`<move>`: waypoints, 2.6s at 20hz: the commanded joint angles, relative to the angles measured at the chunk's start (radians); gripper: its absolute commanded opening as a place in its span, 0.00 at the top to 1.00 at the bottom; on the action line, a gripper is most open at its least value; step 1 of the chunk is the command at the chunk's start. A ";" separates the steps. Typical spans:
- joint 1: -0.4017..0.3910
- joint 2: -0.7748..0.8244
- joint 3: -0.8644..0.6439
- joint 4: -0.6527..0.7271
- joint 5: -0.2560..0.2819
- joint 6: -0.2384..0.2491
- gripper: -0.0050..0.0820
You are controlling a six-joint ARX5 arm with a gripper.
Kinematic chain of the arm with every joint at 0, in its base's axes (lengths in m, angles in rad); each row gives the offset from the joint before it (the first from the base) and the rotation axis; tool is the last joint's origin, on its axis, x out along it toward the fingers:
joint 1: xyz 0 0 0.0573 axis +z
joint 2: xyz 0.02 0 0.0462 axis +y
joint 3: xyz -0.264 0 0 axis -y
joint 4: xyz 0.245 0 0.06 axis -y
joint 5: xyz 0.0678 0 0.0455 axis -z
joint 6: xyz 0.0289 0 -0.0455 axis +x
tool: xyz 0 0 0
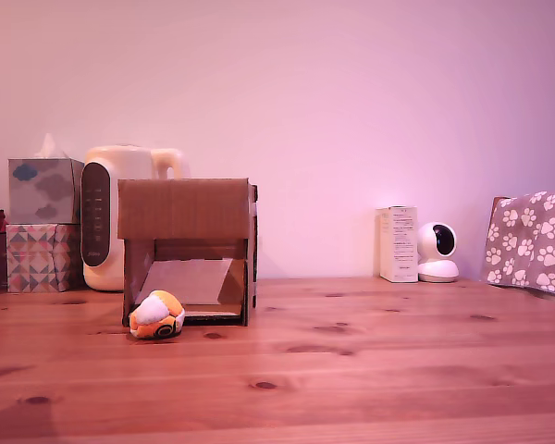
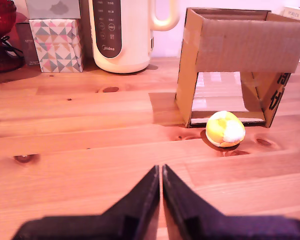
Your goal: Drop the footbag into the cardboard dice tower
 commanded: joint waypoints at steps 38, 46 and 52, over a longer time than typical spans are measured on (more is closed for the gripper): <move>-0.158 0.940 0.339 0.396 0.273 -0.037 0.96; -0.180 1.229 0.340 0.667 0.306 -0.049 0.96; -0.192 1.335 0.347 0.780 0.304 -0.048 0.77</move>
